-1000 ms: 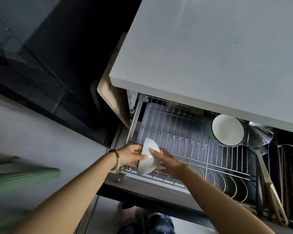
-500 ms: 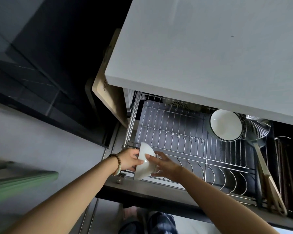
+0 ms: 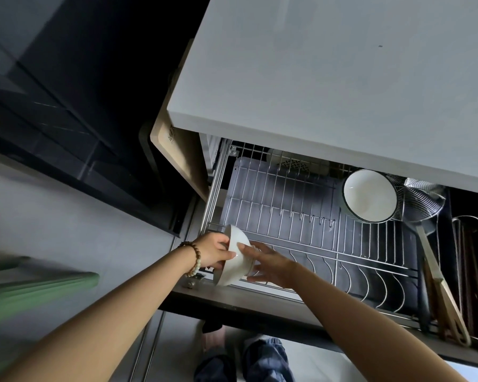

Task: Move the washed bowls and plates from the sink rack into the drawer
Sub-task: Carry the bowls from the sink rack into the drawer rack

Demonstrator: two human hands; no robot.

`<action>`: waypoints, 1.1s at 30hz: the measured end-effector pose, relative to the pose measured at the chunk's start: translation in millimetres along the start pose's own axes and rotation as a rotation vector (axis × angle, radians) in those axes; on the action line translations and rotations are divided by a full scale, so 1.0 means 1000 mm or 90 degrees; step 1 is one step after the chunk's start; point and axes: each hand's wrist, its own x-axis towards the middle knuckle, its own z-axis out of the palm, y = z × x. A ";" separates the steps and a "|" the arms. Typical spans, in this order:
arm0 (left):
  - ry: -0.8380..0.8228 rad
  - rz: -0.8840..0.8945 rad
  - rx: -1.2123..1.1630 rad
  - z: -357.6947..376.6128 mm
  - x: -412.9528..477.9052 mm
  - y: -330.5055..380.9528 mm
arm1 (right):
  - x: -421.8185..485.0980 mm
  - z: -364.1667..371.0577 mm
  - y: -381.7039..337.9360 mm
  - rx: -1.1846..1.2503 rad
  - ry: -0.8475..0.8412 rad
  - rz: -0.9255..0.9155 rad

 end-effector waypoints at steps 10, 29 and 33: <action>0.094 -0.004 -0.021 -0.002 -0.025 0.021 | -0.049 -0.011 -0.017 -0.043 0.078 -0.062; -0.094 0.418 0.351 0.318 -0.128 0.323 | -0.442 -0.280 0.113 -0.037 0.517 -0.279; -0.074 0.547 0.498 0.445 -0.144 0.377 | -0.541 -0.355 0.177 -0.100 0.673 -0.286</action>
